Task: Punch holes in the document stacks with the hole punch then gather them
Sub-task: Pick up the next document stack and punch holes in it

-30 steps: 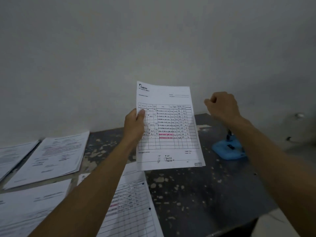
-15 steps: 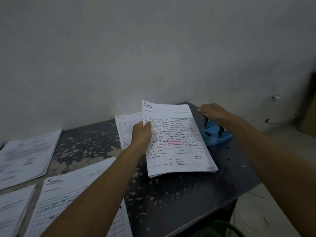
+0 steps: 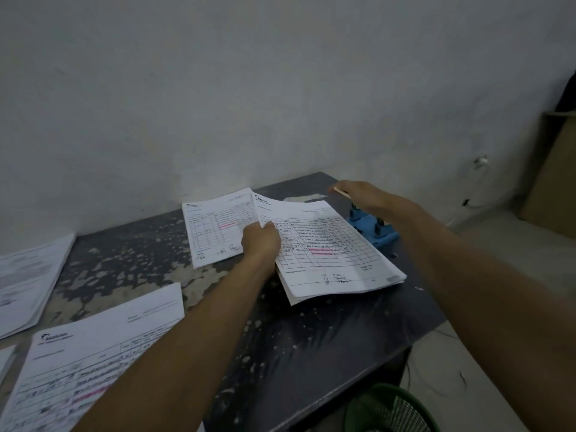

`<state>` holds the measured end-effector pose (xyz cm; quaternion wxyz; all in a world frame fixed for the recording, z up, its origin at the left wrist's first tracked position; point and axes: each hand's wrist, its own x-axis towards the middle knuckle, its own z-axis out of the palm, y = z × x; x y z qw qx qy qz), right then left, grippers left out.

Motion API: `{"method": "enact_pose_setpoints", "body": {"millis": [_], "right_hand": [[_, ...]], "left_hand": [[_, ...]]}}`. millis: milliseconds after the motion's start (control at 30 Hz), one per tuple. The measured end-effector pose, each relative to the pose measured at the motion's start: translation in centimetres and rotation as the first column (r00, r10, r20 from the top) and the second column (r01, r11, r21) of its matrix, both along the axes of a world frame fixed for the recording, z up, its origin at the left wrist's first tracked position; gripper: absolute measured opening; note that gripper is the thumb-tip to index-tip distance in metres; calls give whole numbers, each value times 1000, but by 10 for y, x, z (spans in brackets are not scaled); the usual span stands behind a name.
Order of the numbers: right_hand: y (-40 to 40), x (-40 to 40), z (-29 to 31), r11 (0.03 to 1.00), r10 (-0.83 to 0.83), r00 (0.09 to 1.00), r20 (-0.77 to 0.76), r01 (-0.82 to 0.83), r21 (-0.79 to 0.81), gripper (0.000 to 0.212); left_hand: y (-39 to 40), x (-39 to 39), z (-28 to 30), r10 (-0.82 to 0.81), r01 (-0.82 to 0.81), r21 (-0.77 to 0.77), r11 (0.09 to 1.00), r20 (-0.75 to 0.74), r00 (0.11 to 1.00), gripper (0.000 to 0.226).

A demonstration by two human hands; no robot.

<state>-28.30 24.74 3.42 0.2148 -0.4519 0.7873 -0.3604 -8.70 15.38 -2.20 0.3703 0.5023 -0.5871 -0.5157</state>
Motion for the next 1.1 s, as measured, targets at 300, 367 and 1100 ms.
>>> {"method": "enact_pose_setpoints", "body": {"millis": [300, 367, 1100], "right_hand": [[3, -5, -1, 999, 32, 999, 5, -32, -3, 40], [2, -6, -2, 999, 33, 999, -6, -34, -4, 41], [-1, -6, -10, 998, 54, 998, 29, -55, 17, 47]], "left_hand": [[8, -26, -2, 28, -29, 35, 999, 12, 1000, 32], [11, -29, -5, 45, -45, 50, 998, 11, 999, 32], [25, -38, -25, 75, -77, 26, 997, 48, 996, 37]]}}
